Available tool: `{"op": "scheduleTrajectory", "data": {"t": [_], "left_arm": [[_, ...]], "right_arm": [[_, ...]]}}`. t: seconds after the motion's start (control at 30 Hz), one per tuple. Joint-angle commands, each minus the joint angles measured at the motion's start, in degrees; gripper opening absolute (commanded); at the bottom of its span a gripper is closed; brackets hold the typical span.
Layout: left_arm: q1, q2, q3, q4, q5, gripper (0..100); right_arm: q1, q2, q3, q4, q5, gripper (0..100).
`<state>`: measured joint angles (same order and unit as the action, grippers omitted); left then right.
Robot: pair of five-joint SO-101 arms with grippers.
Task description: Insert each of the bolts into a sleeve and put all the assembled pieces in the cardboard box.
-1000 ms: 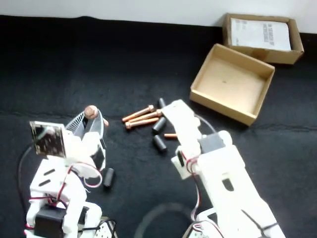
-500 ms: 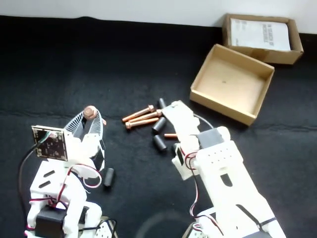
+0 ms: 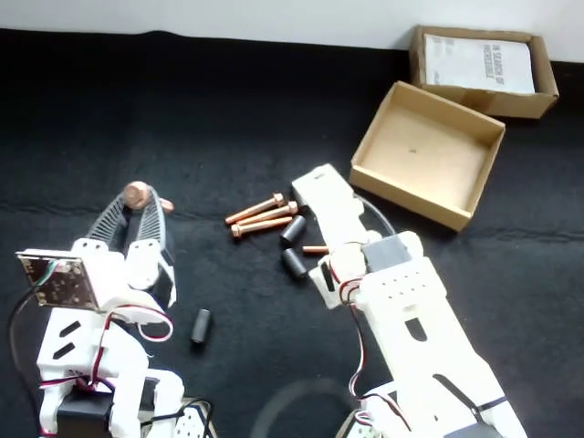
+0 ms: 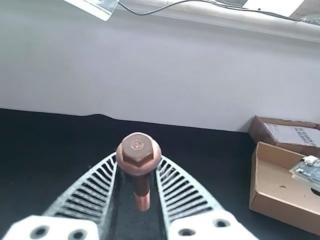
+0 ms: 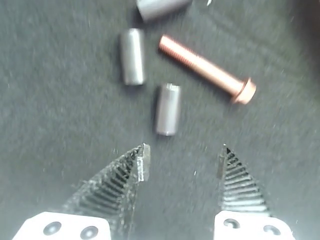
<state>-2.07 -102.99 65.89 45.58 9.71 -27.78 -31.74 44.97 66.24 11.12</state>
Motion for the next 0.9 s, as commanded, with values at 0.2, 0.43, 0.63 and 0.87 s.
{"op": "scheduleTrajectory", "data": {"t": [0.2,0.43,0.63,0.87], "left_arm": [[-1.80,-0.75,2.77,-1.41,-0.35,1],[-1.80,-0.75,4.88,-1.41,-0.35,1],[-1.80,-0.75,5.05,-1.32,-0.35,1],[-1.80,-0.75,8.22,-1.41,-0.35,1]], "right_arm": [[0.13,5.58,1.27,-8.04,0.18,20.5],[-4.18,13.05,0.92,-13.67,-2.55,20.5],[-7.34,17.27,0.22,-17.10,-3.87,20.4],[-7.25,22.37,-3.47,-17.80,-5.80,11.2]]}}
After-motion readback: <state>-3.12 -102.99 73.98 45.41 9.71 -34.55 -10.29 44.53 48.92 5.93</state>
